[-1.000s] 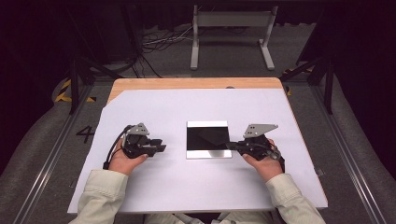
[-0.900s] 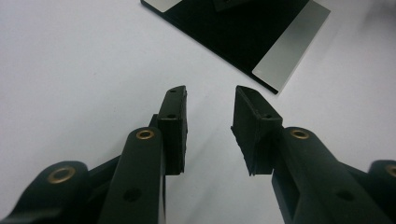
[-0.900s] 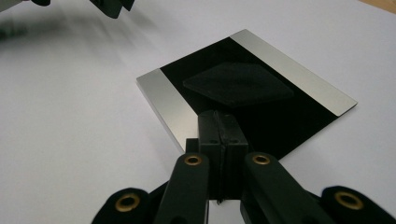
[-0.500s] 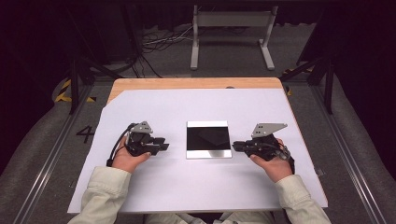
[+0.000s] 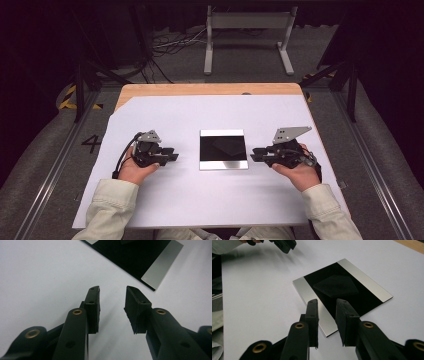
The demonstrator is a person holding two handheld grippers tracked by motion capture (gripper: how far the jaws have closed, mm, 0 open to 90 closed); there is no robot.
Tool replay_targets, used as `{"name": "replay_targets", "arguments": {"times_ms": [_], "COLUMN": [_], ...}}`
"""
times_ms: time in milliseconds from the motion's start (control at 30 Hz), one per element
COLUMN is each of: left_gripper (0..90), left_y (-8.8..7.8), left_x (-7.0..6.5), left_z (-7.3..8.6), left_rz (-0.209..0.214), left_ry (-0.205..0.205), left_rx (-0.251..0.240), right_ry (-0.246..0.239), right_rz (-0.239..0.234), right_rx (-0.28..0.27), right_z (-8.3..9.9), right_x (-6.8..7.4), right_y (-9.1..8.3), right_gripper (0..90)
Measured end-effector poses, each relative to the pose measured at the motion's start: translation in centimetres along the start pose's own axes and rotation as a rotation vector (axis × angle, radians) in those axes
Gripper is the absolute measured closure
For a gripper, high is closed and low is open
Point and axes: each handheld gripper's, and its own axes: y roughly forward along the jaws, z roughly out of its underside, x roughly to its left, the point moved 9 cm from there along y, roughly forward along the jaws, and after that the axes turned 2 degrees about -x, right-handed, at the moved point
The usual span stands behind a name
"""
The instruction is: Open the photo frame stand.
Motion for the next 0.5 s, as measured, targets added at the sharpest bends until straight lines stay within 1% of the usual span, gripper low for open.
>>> {"name": "replay_targets", "arguments": {"times_ms": [33,67,100,167,200,267,333,400,500], "left_gripper": [65.2,65.2,65.3,65.3,65.3,65.3,65.3,65.2,65.1], "left_y": [0.1,0.2,0.3,0.4,0.4,0.4,0.4,0.5,0.5], "left_x": [0.1,0.1,0.2,0.2,0.2,0.1,0.2,0.1,0.1], "left_z": [0.1,0.2,0.3,0.4,0.4,0.5,0.5,0.5,0.6], "left_rz": [-0.003,-0.005,-0.004,-0.004,-0.003,0.0,-0.001,0.001,0.001], "left_ry": [0.006,-0.003,0.004,0.0,-0.012,-0.014,0.005,0.0,-0.001], "left_rx": [0.005,0.006,0.011,0.013,0.011,0.011,0.018,0.02,0.022], "right_ry": [0.0,0.001,-0.001,0.005,0.009,0.024,0.044,0.056,0.09], "right_rz": [0.0,-0.008,-0.013,-0.019,-0.018,-0.014,-0.013,-0.012,-0.008], "right_rx": [0.0,-0.001,0.0,0.003,0.004,0.003,-0.001,-0.006,-0.015], "right_z": [0.0,-0.2,-0.3,-0.6,-0.7,-0.8,-1.0,-1.2,-1.5], "right_x": [0.0,-0.1,-0.2,-0.5,-0.7,-1.1,-1.6,-2.0,-2.5], "right_y": [0.0,0.0,0.0,0.0,0.0,0.0,-0.1,-0.1,-0.2], "right_gripper": [71.3,70.4,69.4,67.9,67.2,66.1,65.9,65.7,64.9]}}
